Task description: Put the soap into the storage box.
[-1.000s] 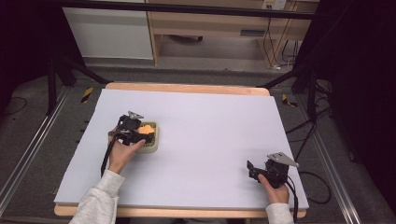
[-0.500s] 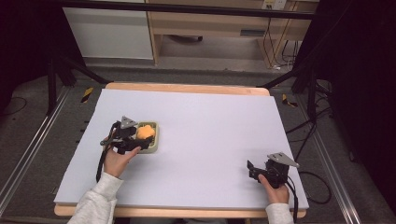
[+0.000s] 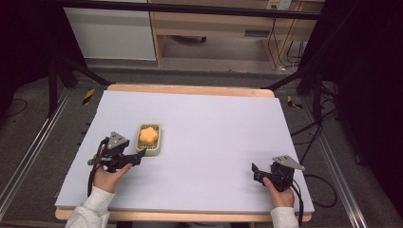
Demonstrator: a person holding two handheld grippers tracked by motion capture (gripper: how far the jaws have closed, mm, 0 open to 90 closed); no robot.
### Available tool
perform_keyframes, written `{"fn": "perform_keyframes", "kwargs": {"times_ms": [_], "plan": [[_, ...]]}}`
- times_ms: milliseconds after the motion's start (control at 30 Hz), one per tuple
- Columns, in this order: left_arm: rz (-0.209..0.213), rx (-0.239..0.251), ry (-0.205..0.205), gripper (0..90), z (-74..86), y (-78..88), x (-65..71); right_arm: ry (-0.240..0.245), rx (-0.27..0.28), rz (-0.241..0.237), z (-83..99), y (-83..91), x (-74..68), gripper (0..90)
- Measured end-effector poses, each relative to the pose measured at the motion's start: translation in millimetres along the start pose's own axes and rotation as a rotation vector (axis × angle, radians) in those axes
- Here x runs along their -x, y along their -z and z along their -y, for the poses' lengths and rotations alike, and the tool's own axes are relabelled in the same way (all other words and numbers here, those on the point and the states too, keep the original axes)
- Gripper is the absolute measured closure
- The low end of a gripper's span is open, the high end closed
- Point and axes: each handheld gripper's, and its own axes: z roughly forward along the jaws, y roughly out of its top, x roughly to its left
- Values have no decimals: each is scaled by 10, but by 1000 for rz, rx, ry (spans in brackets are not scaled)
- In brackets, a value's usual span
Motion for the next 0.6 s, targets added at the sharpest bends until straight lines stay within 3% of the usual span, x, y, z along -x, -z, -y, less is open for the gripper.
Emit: {"fn": "perform_keyframes", "kwargs": {"times_ms": [100, 267, 600], "plan": [[-17, -14, 23, 251, 150, 41, -97, 1, 3, 4, 2, 2, 1, 47], [-34, -41, 25, 251, 287, 85, -176, 2, 5, 4, 2, 4, 2, 47], [-86, -63, 37, 251, 433, 177, -308, 2, 4, 6, 2, 4, 1, 46]]}}
